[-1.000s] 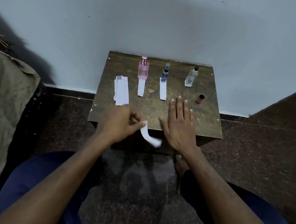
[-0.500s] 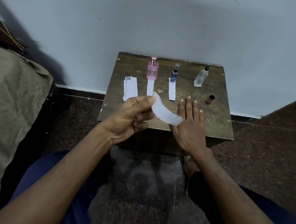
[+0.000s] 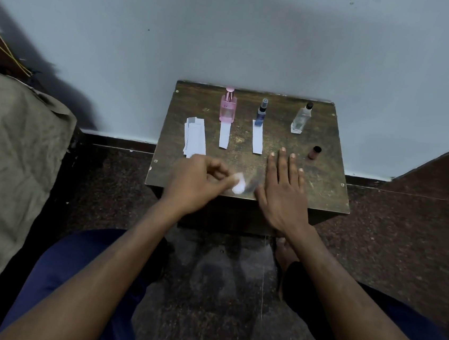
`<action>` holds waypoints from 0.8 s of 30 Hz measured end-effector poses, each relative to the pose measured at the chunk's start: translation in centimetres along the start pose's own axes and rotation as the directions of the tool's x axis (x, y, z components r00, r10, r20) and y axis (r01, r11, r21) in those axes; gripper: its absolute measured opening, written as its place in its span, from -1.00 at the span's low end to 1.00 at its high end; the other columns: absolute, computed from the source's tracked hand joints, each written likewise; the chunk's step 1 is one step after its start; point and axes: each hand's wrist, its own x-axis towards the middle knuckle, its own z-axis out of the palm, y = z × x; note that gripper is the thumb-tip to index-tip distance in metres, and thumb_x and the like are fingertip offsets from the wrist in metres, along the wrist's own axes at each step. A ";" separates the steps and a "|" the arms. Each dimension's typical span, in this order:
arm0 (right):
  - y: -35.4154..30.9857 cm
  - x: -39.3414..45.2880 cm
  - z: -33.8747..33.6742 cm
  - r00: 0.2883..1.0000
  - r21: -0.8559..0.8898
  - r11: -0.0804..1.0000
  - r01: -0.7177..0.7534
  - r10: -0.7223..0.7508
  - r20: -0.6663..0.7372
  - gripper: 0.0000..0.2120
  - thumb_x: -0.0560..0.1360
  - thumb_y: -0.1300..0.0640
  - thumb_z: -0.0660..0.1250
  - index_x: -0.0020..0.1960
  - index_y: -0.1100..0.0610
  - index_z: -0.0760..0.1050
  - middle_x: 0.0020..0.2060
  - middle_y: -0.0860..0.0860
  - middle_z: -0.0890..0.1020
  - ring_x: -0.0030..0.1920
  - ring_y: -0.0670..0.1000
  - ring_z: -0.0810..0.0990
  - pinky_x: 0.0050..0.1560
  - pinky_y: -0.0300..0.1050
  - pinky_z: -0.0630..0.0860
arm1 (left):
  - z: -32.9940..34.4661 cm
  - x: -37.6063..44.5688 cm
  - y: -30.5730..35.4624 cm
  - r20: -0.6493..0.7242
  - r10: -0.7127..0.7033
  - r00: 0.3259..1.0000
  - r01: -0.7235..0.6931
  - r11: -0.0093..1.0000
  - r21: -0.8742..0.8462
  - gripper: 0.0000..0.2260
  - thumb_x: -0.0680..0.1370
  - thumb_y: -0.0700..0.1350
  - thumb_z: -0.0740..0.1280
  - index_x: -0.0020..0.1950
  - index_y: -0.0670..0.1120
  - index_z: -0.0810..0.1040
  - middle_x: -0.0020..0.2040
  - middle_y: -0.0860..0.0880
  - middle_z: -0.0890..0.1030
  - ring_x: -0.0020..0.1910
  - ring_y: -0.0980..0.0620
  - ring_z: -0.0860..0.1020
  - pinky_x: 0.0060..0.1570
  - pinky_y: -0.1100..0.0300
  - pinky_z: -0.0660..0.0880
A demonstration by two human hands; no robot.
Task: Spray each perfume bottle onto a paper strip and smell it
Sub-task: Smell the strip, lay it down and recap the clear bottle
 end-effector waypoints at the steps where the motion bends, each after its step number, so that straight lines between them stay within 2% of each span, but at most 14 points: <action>1: -0.1 -0.1 0.0 1.000 0.004 1.000 -0.001 0.001 -0.001 -0.26 0.71 -0.29 -0.15 0.73 0.14 -0.07 0.72 0.15 -0.09 0.71 0.20 -0.14 0.68 0.25 -0.03 | 0.1 0.0 -0.6 -0.059 0.019 0.998 -0.005 0.975 0.222 -0.86 0.51 0.15 0.56 -0.06 0.12 0.76 -0.27 0.23 0.70 -0.30 0.30 0.63 -0.25 0.22 0.53; 2: -0.3 -0.2 0.0 1.000 0.012 1.000 -0.002 0.003 -0.007 -0.26 0.71 -0.30 -0.14 0.73 0.14 -0.06 0.72 0.15 -0.08 0.71 0.20 -0.13 0.67 0.25 -0.02 | 0.2 0.0 -0.8 -0.071 0.026 0.997 -0.008 0.971 0.239 -0.84 0.51 0.19 0.55 -0.06 0.14 0.77 -0.26 0.23 0.71 -0.27 0.29 0.65 -0.20 0.19 0.59; 4: -0.7 0.0 -0.2 1.000 0.035 0.999 -0.002 0.002 -0.003 -0.25 0.71 -0.30 -0.13 0.73 0.14 -0.06 0.72 0.15 -0.08 0.71 0.20 -0.14 0.66 0.24 -0.04 | 0.1 0.1 -1.3 -0.040 0.002 0.999 0.002 0.996 0.091 -0.86 0.51 0.15 0.56 -0.07 0.12 0.77 -0.24 0.20 0.73 -0.24 0.27 0.68 -0.12 0.14 0.65; 6: -0.8 0.5 -0.7 0.999 0.081 0.997 -0.004 0.000 0.045 -0.25 0.71 -0.31 -0.10 0.73 0.12 -0.10 0.72 0.13 -0.14 0.71 0.19 -0.19 0.67 0.24 -0.09 | 0.0 0.2 -1.3 -0.022 0.021 1.000 -0.017 0.991 0.132 -0.90 0.52 0.13 0.57 -0.09 0.14 0.76 -0.25 0.20 0.72 -0.25 0.27 0.66 -0.16 0.19 0.62; 8: -0.4 1.3 -2.3 0.991 0.147 0.988 -0.035 0.016 0.130 -0.27 0.72 -0.26 0.05 0.73 0.11 -0.04 0.72 0.11 -0.11 0.71 0.18 -0.16 0.67 0.20 -0.07 | 0.2 0.4 -1.2 -0.019 0.037 0.999 -0.034 0.991 0.130 -0.93 0.53 0.10 0.56 -0.07 0.14 0.75 -0.25 0.20 0.71 -0.29 0.30 0.63 -0.21 0.23 0.54; 9: -0.3 1.5 -3.6 0.990 0.205 0.977 -0.052 0.023 0.142 -0.33 0.72 -0.19 0.14 0.70 0.12 0.11 0.71 0.13 0.04 0.71 0.20 -0.01 0.66 0.14 0.05 | 0.3 0.5 -1.2 -0.021 0.038 0.999 -0.036 0.992 0.123 -0.94 0.55 0.09 0.55 -0.06 0.15 0.75 -0.25 0.21 0.71 -0.31 0.32 0.61 -0.22 0.24 0.50; 10: -0.2 1.4 -5.0 0.995 0.301 0.951 -0.067 0.040 0.096 -0.46 0.72 -0.10 0.21 0.62 0.14 0.33 0.63 0.17 0.30 0.63 0.20 0.25 0.58 0.01 0.24 | 0.5 0.6 -1.3 -0.023 0.042 0.999 -0.039 0.992 0.122 -0.95 0.56 0.09 0.53 -0.04 0.15 0.75 -0.23 0.21 0.71 -0.32 0.34 0.59 -0.22 0.24 0.48; 11: -0.2 1.1 -6.2 0.997 0.415 0.906 -0.079 0.080 0.015 -0.60 0.72 -0.04 0.25 0.47 0.14 0.53 0.43 0.14 0.57 0.43 0.12 0.53 0.38 -0.19 0.42 | 0.6 0.7 -1.3 -0.023 0.045 0.999 -0.042 0.991 0.131 -0.95 0.58 0.09 0.52 -0.02 0.16 0.75 -0.21 0.21 0.71 -0.31 0.35 0.58 -0.20 0.23 0.47; 12: -0.4 0.5 -7.1 0.991 0.523 0.849 -0.074 0.122 -0.058 -0.69 0.71 -0.01 0.29 0.33 0.11 0.64 0.20 0.06 0.70 0.16 -0.05 0.66 0.11 -0.39 0.47 | 0.6 0.7 -1.5 -0.026 0.052 0.998 -0.048 0.988 0.144 -0.94 0.58 0.10 0.51 0.00 0.16 0.76 -0.19 0.22 0.72 -0.30 0.35 0.57 -0.20 0.22 0.47; 13: -1.0 0.0 -7.7 0.989 0.587 0.807 -0.063 0.128 -0.071 -0.74 0.70 -0.01 0.32 0.25 0.07 0.69 0.05 -0.04 0.73 -0.03 -0.23 0.63 -0.09 -0.48 0.41 | 0.6 0.6 -1.6 -0.026 0.058 0.998 -0.054 0.987 0.152 -0.93 0.58 0.11 0.50 0.01 0.17 0.76 -0.18 0.22 0.72 -0.29 0.35 0.57 -0.19 0.21 0.47; 15: -2.0 -0.8 -8.2 1.000 0.645 0.764 -0.030 0.025 0.018 -0.77 0.65 -0.08 0.38 0.19 -0.01 0.72 -0.03 -0.19 0.73 -0.11 -0.29 0.63 -0.15 -0.49 0.41 | 0.6 0.5 -1.8 -0.018 0.077 0.997 -0.073 0.983 0.166 -0.92 0.58 0.14 0.50 0.03 0.21 0.76 -0.16 0.24 0.72 -0.28 0.33 0.57 -0.19 0.20 0.49; 18: -3.3 -0.8 -7.7 0.982 0.754 0.656 -0.024 -0.127 0.142 -0.79 0.58 -0.08 0.50 0.18 -0.05 0.73 -0.07 -0.17 0.77 -0.05 -0.22 0.71 -0.02 -0.30 0.59 | 0.2 0.7 -1.7 -0.027 0.087 0.996 -0.081 0.983 0.162 -0.95 0.54 0.18 0.53 -0.03 0.27 0.74 -0.18 0.27 0.72 -0.31 0.32 0.58 -0.22 0.19 0.52; 21: -3.3 -0.3 -7.1 0.980 0.806 0.592 -0.021 -0.147 0.134 -0.79 0.52 0.02 0.58 0.14 -0.01 0.74 -0.13 -0.13 0.78 -0.08 -0.18 0.75 0.00 -0.23 0.63 | 0.0 0.7 -1.6 -0.041 0.095 0.995 -0.088 0.984 0.155 -0.94 0.51 0.15 0.56 -0.06 0.22 0.75 -0.20 0.24 0.73 -0.34 0.28 0.59 -0.25 0.14 0.57; 24: -2.6 0.0 -6.8 0.975 0.814 0.576 -0.072 -0.131 0.179 -0.78 0.51 0.08 0.59 0.15 0.01 0.74 -0.18 -0.10 0.78 -0.11 -0.18 0.75 0.01 -0.25 0.61 | 0.4 0.4 -1.6 -0.032 0.153 0.988 -0.144 0.972 0.187 -0.88 0.55 0.09 0.54 0.06 0.13 0.75 -0.08 0.20 0.75 -0.11 0.22 0.67 -0.06 0.12 0.64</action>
